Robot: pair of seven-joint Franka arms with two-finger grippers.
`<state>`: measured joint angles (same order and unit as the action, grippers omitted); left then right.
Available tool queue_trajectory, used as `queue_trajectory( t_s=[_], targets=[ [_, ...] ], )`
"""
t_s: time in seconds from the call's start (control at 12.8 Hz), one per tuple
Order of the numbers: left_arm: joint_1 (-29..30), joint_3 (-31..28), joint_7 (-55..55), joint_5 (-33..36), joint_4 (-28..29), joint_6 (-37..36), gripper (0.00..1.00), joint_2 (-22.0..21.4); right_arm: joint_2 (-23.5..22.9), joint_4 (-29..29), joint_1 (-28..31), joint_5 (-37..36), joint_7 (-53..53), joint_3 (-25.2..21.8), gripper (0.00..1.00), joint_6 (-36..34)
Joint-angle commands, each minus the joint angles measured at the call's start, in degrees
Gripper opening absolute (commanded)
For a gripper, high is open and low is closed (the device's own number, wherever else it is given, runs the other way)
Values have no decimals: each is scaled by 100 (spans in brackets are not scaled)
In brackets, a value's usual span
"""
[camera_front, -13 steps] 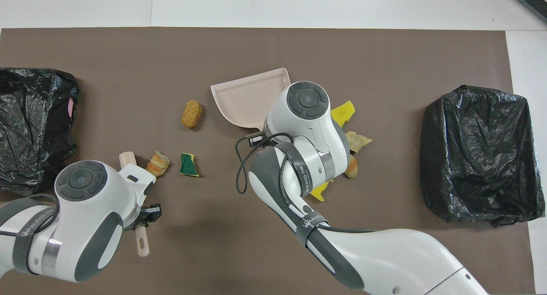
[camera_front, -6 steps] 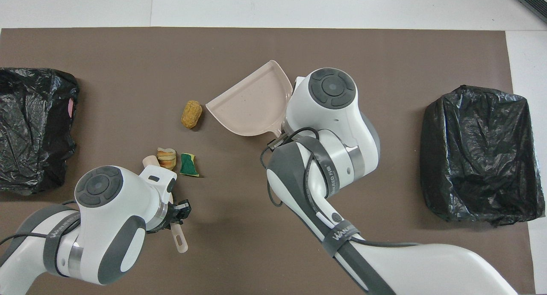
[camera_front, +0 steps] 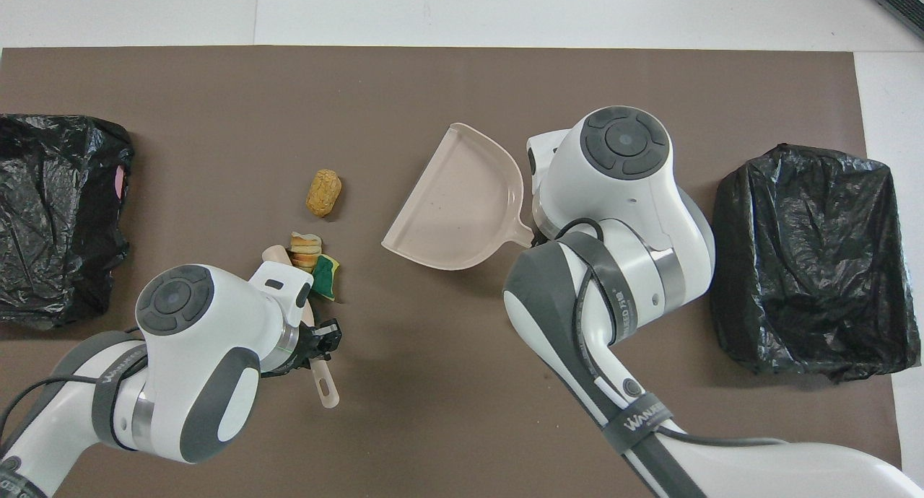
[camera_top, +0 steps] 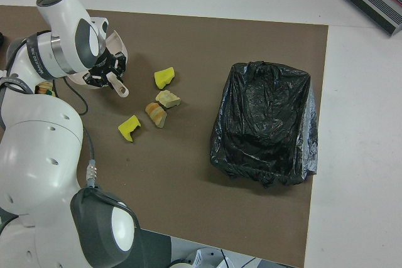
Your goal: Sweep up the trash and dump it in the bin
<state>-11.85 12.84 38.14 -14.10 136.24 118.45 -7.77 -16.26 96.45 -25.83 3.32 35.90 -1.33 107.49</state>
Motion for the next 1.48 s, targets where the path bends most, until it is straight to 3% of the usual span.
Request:
queue_trajectory(
  t_s=[0.0, 0.16, 0.31, 0.7, 1.17, 1.4],
  targets=[
    [-28, -53, -463, -75, -36, -225, 0, -13, 273, 410, 78, -278, 916, 63, 0, -139],
    [33, -80, -614, 13, -27, -410, 0, -31, 255, 523, -132, -716, 1182, 63, 0, -290],
    [217, -62, -762, 528, -27, -577, 0, -40, 273, 585, -177, -736, 1200, 72, 0, -299],
    [139, -36, -1220, 593, -27, -193, 0, 144, 194, 831, -590, -736, 699, 72, 0, -45],
    [-467, 34, -1405, 558, -115, 415, 0, 241, 194, 1122, -915, -736, 75, 80, 0, 299],
    [-1064, 35, -1317, 296, -115, 661, 0, 487, 185, 1122, -906, -736, 84, 80, 0, 281]
  ],
)
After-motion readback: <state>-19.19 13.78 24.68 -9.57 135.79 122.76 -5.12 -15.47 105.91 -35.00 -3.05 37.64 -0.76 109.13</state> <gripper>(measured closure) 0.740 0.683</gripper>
